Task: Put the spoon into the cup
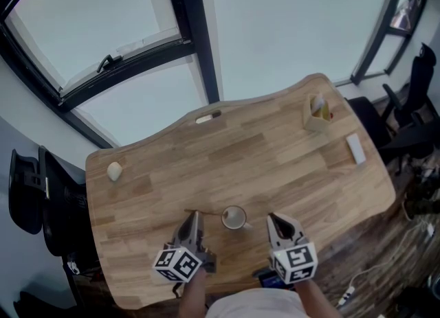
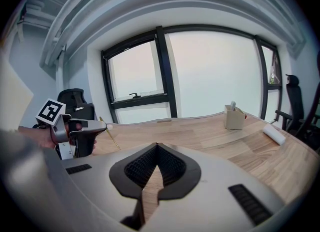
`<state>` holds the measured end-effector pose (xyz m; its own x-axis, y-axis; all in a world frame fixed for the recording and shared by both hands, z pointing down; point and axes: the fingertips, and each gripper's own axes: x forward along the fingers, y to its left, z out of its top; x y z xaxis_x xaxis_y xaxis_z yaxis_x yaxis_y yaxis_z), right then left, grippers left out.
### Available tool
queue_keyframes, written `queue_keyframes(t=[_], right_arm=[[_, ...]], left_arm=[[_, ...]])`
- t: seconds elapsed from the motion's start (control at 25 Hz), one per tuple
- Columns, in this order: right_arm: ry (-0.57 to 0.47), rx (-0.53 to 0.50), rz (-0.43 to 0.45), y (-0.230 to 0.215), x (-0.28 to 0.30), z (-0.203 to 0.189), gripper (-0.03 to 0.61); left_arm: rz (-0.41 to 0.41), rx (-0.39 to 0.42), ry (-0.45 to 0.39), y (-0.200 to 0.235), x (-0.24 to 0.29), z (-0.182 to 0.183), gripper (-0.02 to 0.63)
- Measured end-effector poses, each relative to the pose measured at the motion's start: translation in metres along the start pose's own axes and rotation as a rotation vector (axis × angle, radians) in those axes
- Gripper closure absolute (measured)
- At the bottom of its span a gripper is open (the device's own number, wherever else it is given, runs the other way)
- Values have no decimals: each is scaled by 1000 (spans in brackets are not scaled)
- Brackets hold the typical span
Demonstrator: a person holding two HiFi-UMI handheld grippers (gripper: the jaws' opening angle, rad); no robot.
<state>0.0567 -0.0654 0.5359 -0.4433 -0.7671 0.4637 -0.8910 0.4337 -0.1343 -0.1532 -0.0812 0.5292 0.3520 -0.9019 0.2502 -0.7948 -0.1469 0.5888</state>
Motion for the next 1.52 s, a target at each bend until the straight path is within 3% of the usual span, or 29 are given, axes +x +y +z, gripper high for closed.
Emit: queue_keyframes(t=[1.52], right_arm=[[46,22,-13,-11,10,-6,581]], left_arm=[[-23,31,85,-4,18,-20,609]])
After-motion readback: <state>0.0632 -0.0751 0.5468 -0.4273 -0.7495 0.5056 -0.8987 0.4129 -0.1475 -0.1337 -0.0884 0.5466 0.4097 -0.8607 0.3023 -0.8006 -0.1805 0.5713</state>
